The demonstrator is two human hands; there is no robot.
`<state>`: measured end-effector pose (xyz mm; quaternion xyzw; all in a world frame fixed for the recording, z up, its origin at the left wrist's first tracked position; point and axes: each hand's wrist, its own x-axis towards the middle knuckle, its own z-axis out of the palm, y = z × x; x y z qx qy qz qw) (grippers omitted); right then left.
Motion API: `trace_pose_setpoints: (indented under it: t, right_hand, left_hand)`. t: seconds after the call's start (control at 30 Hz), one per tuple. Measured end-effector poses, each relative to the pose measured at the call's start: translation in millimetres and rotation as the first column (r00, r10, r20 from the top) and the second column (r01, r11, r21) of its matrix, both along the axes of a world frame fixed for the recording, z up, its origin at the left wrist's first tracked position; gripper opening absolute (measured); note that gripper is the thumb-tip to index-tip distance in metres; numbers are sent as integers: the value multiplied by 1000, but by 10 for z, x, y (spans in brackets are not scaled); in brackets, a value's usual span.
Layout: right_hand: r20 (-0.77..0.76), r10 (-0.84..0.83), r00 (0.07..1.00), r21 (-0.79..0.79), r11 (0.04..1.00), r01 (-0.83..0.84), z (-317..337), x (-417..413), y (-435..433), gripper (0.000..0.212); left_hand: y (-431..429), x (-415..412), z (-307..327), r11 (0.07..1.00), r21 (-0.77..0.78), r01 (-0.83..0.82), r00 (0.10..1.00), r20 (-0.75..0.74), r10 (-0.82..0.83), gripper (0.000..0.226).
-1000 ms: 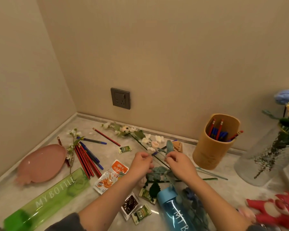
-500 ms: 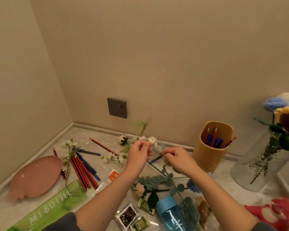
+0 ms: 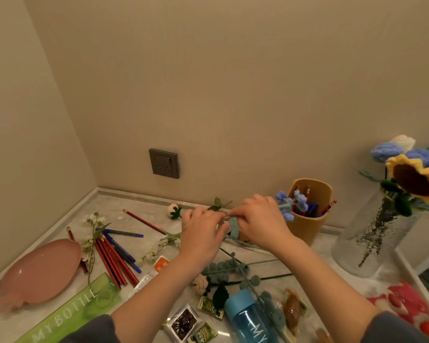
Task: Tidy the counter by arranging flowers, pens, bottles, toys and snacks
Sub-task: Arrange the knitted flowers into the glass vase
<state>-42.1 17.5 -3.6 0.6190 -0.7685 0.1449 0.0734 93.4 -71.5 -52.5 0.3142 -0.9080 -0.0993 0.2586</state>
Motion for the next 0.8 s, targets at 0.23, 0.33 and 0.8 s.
trace_pose_setpoints:
  t: [0.23, 0.33, 0.8]
  right_hand:
    - [73, 61, 995, -349, 937, -32, 20, 91, 73, 22]
    - [171, 32, 985, -475, 878, 54, -58, 110, 140, 18]
    - [327, -583, 744, 662, 703, 260, -938, 158, 408, 23]
  left_hand:
    - [47, -18, -120, 904, 409, 121, 988, -141, -68, 18]
    - [68, -25, -151, 812, 555, 178, 957, -290, -12, 17]
    - [101, 40, -239, 214, 947, 240, 885, -304, 353, 24]
